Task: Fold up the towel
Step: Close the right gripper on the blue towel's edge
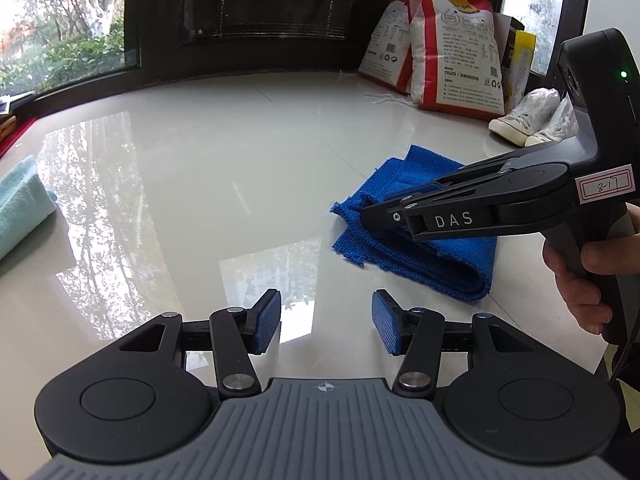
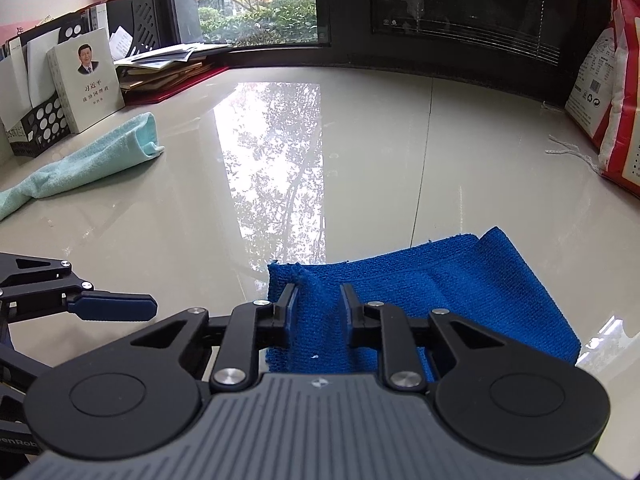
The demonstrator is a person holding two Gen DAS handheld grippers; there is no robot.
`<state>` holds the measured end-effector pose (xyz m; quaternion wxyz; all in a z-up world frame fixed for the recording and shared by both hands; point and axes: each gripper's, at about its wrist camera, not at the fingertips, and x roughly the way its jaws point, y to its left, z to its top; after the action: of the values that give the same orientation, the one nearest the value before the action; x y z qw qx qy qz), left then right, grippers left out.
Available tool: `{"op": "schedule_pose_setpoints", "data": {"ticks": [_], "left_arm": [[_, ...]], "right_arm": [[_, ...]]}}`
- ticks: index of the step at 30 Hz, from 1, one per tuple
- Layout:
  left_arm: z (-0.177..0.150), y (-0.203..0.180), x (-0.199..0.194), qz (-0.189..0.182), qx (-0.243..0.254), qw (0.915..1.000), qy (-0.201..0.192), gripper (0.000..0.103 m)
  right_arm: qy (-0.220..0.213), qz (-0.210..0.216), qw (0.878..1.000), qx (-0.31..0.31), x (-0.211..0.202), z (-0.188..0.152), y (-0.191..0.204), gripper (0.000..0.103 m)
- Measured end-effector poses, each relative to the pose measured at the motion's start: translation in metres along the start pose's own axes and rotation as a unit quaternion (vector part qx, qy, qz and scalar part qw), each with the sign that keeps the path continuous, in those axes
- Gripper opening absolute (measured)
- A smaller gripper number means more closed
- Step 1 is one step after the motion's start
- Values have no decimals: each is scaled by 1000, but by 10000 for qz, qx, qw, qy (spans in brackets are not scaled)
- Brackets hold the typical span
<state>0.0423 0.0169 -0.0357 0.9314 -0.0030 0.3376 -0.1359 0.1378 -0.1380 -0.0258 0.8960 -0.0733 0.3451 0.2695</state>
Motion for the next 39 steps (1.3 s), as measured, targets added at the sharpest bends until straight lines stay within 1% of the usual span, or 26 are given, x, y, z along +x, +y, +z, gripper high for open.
{"op": "schedule_pose_setpoints", "data": {"ticks": [3, 5, 6, 12, 20, 29, 30, 32, 33, 35, 39], "left_arm": [[0, 1, 0, 8, -13, 10000, 0, 54], [-1, 1, 0, 13, -22, 10000, 0, 54], [-1, 2, 0, 16, -26, 10000, 0, 54], [-1, 3, 0, 27, -54, 10000, -3, 56], [0, 2, 0, 14, -30, 10000, 13, 56], [-1, 2, -1, 30, -25, 10000, 7, 56], [-1, 2, -1, 33, -27, 10000, 5, 56], [-1, 3, -2, 39, -43, 10000, -9, 57], [0, 3, -2, 38, -51, 10000, -14, 56], [0, 4, -2, 44, -72, 10000, -17, 57], [2, 4, -2, 23, -94, 10000, -24, 57]], "right_arm": [[1, 3, 10000, 18, 1, 0, 0, 25], [-4, 10, 10000, 48, 1, 0, 0, 28], [-7, 13, 10000, 62, 1, 0, 0, 29], [-23, 32, 9999, 151, 1, -1, -1, 26], [-104, 101, 9994, 315, -4, 0, -5, 27], [-104, 104, 9994, 309, -4, -1, -5, 26], [-103, 91, 9995, 301, -4, -1, -5, 26], [-107, 73, 9995, 295, -4, -1, -5, 16], [-111, 66, 9995, 297, -4, -2, -6, 14], [-118, 27, 9995, 287, -4, -2, -6, 6], [-162, 1, 9995, 268, -6, -3, -7, 3]]}}
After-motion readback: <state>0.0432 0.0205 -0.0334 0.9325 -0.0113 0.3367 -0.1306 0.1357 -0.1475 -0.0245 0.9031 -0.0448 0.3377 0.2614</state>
